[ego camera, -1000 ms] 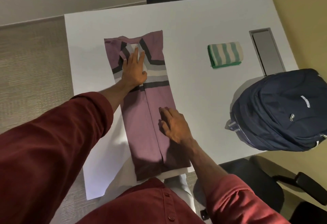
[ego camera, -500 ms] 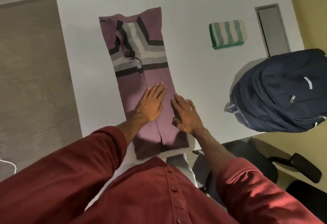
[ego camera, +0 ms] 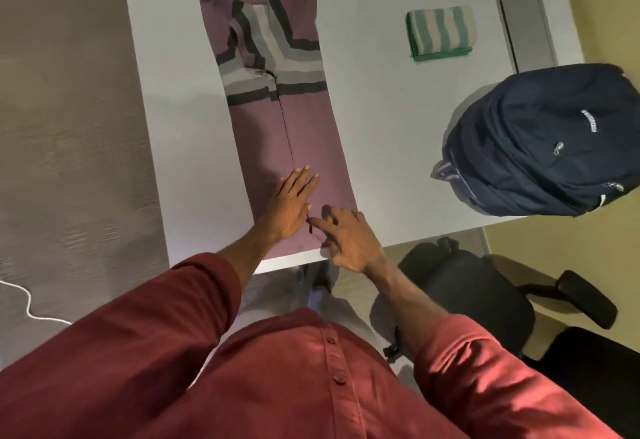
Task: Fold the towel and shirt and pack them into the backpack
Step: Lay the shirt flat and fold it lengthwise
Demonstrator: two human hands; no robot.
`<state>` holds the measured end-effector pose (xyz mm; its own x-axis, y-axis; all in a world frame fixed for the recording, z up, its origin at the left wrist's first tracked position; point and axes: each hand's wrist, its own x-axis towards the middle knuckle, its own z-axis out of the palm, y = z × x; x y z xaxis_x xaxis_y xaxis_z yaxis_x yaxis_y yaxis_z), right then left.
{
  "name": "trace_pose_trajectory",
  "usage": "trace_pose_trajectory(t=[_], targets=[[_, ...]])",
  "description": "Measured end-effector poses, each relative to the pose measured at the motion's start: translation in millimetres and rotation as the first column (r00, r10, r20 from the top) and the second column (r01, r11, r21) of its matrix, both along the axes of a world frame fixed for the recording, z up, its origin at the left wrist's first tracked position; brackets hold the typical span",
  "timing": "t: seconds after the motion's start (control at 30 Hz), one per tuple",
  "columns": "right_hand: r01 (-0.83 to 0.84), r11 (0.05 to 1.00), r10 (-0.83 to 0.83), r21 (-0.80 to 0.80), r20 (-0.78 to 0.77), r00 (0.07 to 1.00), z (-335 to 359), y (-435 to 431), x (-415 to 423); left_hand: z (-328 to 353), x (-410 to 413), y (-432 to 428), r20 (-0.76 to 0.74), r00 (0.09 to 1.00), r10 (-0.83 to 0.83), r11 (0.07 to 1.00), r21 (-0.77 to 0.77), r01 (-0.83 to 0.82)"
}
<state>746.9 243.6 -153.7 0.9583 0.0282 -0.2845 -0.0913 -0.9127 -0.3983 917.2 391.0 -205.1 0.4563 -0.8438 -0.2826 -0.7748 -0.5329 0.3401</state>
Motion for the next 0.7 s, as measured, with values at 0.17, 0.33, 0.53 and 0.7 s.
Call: trace_pose_trajectory(t=[0.17,0.33,0.53,0.7], targets=[[-0.179,0.977,0.17,-0.12,-0.08,0.982,4.7,10.0,13.2,6.2,16.2,5.1,-0.095,0.995,-0.039,0.996,-0.077,0.032],[-0.059,0.998,0.06,0.013,-0.113,0.992,13.6,11.6,10.9,13.8,16.2,8.7,-0.089,0.994,-0.06,0.995,-0.085,0.052],[0.301,0.936,-0.282,0.181,-0.125,0.951,17.4,-2.3,-3.8,32.9,18.3,2.0,-0.17,0.984,0.05,0.999,0.029,-0.046],[0.23,0.969,-0.219,0.092,-0.113,0.969,14.3,-9.9,-7.4,39.1,13.6,5.9,-0.095,0.995,0.026,0.999,-0.036,-0.029]])
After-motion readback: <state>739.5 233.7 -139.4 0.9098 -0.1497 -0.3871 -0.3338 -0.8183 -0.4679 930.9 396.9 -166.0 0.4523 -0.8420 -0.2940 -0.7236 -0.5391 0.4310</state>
